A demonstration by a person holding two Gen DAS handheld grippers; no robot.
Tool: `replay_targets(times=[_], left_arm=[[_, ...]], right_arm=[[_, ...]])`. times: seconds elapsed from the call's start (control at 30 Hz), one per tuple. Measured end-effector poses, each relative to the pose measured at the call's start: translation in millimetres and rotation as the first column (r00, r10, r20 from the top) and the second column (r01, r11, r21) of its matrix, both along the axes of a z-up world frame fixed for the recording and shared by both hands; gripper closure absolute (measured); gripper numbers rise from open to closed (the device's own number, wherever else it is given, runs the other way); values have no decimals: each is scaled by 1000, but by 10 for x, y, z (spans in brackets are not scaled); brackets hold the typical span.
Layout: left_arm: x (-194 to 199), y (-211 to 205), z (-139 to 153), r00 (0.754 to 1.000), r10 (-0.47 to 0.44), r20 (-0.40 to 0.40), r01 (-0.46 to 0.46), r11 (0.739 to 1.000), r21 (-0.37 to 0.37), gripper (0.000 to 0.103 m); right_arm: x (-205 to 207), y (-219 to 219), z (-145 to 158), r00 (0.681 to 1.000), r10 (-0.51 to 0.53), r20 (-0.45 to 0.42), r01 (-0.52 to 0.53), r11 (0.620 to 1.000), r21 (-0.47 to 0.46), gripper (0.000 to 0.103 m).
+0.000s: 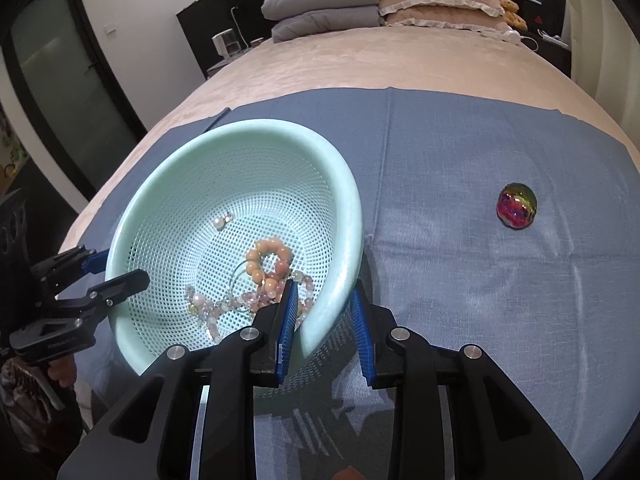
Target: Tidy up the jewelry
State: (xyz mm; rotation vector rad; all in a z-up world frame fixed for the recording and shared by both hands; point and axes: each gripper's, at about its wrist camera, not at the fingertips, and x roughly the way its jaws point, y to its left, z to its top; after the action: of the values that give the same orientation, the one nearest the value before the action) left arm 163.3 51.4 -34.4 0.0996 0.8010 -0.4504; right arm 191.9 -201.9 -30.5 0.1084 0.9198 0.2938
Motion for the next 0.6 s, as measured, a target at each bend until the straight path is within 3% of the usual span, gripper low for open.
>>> replay_targets(times=[0.1,0.2,0.3,0.37,0.6], left_arm=[[-48,-12,26,1000,8,25,-8,1000,20,34],[-98,49,79,999,24,42,-24,1000,10,27],[-170,81,120,996,54,75,-57,997,43,17],[-250,93,137,992,74,101,-80,995,63,6],[-588,28,182,972,101,214,-130,983,126,6]], right_arm=[[-20,-25,33,1000,-2,15,2,1000,-13,66],[-134,-100,98,999,4,49,-4,1000,1,57],[-215,-152,164,997,0,77,0,1000,-5,42],[-285,-178,172,996,-3,90,5,1000,-18,23],[-603,-147,119,992,-2,130,12,997,-77,15]])
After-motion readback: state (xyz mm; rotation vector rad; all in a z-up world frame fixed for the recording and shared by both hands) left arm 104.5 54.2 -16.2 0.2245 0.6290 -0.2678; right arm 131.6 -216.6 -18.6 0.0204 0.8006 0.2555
